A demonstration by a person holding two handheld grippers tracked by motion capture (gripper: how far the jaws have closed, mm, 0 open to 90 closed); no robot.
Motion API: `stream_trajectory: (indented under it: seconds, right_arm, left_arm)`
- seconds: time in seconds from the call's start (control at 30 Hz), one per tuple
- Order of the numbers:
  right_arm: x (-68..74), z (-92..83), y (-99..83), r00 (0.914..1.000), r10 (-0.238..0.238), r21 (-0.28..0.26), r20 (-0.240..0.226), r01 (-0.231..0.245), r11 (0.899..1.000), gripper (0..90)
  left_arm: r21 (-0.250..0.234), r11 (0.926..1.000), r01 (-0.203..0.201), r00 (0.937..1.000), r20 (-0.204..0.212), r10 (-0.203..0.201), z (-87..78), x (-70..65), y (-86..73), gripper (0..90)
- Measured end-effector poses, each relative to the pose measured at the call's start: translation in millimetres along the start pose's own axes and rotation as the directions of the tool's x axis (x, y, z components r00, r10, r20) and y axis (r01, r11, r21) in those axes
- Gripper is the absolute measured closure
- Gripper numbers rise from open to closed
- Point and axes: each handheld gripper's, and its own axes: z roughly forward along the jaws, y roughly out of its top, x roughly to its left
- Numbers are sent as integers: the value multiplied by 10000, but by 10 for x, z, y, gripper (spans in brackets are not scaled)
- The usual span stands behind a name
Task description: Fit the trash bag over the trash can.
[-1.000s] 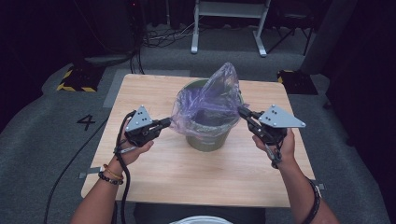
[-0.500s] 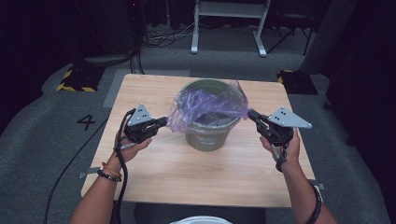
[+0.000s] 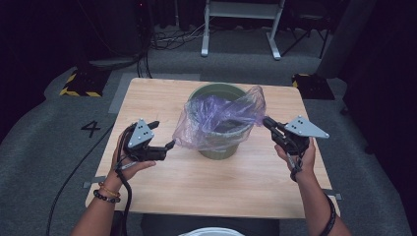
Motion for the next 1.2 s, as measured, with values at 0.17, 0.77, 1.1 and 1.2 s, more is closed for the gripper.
stream_trajectory:
  seconds: [0.17, 0.77, 1.1, 1.2]
  right_arm:
    - [-20, -18, 8, 10000, 89, -68, -2, -89, 9999, 870]
    - [23, -14, 74, 9998, -134, -160, -117, 132, 9998, 847]
    - [24, -10, 106, 9996, -246, -151, -115, 244, 9996, 846]
    - [-3, -8, 84, 9998, -206, -80, -25, 206, 9998, 860]
  left_arm:
    - [-1, 9996, -283, 9995, 122, 283, -93, -104, -80, 161]
    - [-976, 9885, -1153, 9910, 563, 1212, -102, -513, 541, 158]
    - [47, 9924, -1233, 9921, -236, 1233, 329, -319, 679, 629]
    - [-104, 9950, -994, 9943, -393, 989, 322, -221, 659, 735]
